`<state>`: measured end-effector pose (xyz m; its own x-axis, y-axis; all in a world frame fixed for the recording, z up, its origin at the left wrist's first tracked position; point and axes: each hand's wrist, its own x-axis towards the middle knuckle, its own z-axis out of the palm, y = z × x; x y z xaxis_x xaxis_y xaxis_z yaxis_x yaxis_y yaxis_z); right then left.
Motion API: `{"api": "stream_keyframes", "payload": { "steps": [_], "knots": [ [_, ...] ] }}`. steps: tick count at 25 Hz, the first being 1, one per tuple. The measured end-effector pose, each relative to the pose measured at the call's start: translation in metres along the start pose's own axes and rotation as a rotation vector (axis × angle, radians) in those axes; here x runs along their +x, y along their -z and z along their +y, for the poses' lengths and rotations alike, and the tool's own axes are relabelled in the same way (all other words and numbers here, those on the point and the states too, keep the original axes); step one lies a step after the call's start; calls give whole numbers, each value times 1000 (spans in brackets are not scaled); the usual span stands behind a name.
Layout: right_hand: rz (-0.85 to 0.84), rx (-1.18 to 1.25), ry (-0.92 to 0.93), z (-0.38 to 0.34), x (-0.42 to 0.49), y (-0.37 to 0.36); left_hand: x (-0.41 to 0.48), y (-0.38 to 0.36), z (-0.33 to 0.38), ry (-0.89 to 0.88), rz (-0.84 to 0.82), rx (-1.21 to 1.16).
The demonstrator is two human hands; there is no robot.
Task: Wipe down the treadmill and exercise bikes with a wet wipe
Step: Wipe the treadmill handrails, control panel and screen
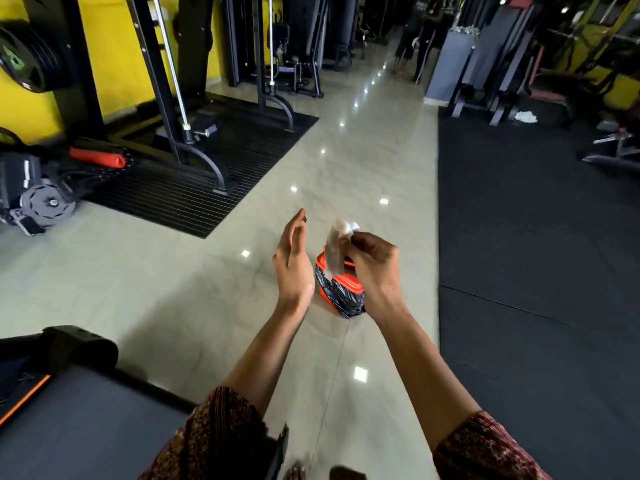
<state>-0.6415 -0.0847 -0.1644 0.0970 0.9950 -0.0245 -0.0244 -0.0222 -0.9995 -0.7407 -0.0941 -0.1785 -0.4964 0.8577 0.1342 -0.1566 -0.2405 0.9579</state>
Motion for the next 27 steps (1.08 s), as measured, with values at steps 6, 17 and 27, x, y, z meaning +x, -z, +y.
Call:
{"api": "stream_keyframes", "payload": {
  "steps": [6,17,27],
  "knots": [
    [-96,64,-48,14,120,-56,109,-12,-31,19,90,48],
    [-606,44,2,4,360,-229,344,1,-50,-116,570,90],
    [-1086,52,-47,28,388,-487,465,185,-43,-202,1079,150]
  ]
}}
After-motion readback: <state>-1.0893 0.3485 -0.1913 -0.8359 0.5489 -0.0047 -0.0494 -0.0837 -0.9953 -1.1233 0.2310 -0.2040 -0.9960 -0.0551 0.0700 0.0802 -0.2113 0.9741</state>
